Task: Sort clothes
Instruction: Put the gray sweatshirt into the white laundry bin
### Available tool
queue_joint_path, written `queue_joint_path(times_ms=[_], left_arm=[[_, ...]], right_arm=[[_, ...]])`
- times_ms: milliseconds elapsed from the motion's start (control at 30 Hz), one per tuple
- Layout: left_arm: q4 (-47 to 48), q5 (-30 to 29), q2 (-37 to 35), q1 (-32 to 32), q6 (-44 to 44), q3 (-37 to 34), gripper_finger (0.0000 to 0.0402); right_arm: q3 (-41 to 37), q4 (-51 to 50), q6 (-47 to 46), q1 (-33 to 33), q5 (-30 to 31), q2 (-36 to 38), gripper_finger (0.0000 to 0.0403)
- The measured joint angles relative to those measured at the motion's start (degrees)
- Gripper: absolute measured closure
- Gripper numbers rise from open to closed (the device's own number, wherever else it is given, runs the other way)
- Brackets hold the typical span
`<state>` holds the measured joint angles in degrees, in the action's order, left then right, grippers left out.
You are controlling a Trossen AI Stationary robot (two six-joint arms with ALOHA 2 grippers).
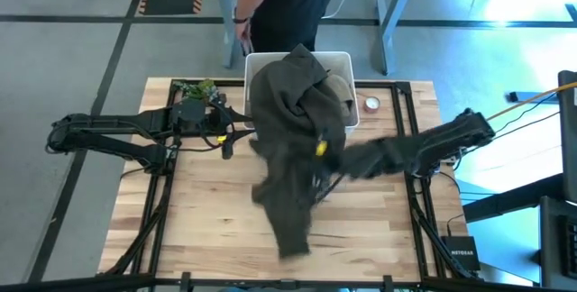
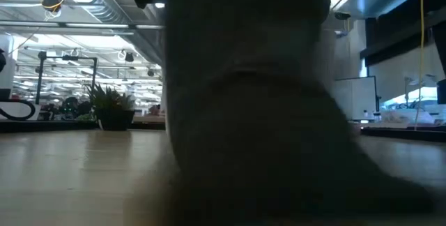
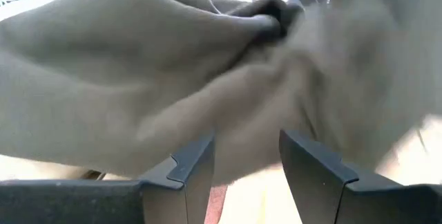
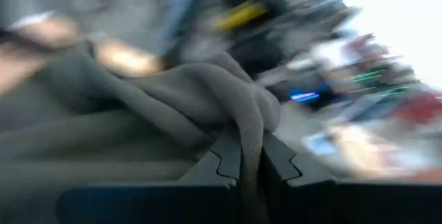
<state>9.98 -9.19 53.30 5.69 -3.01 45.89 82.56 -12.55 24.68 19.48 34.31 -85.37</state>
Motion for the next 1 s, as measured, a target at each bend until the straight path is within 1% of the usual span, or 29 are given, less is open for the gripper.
queue_joint_path(times_ms=[100,167,233,300,367,433,567,633,733,867,1000], left_arm=[[-0.56,-0.07,0.0,0.04,-0.1,0.01,0.0245],[-0.58,-0.17,0.0,0.04,-0.04,0.02,0.0245],[-0.88,-0.17,0.0,0.04,-0.3,0.02,0.0245],[-1.95,-0.2,0.0,0.02,-0.37,0.02,0.0245],[-2.95,-0.17,-0.04,0.02,-0.23,0.02,0.0245],[-3.04,-0.2,-0.04,0.02,-0.16,0.02,0.0245],[-2.97,-0.18,-0.04,0.02,-0.88,0.02,0.0245],[-2.97,-0.19,-0.04,0.02,-0.89,0.02,0.0245],[-2.93,-0.2,-0.04,0.02,-0.92,0.02,0.0245],[-3.06,-0.2,-0.04,0.02,-0.85,0.02,0.0245],[-3.2,-0.2,-0.04,0.02,-0.85,0.02,0.0245]], right_arm=[[5.09,5.11,10.34,-3.03,8.61,3.0,0.038],[8.87,11.36,18.04,-6.15,11.33,3.72,0.038],[12.92,18.09,24.55,-10.29,11.55,3.77,0.038],[16.25,22.53,25.85,-14.61,9.16,3.76,0.038],[17.62,23.58,21.59,-18.92,5.53,4.07,0.038],[17.8,22.27,16.66,-22.43,4.11,4.1,0.038],[15.21,12.86,8.74,-26.67,3.7,2.81,0.0379],[13.38,7.97,5.3,-27.99,3.62,1.71,0.0381],[10.34,4.66,-0.02,-29.53,3.62,0.01,0.0381],[5.79,2.27,-7.08,-31.54,3.52,-2.77,0.0379],[1.43,1.73,-13.88,-33.82,3.3,-5.86,0.0365]])
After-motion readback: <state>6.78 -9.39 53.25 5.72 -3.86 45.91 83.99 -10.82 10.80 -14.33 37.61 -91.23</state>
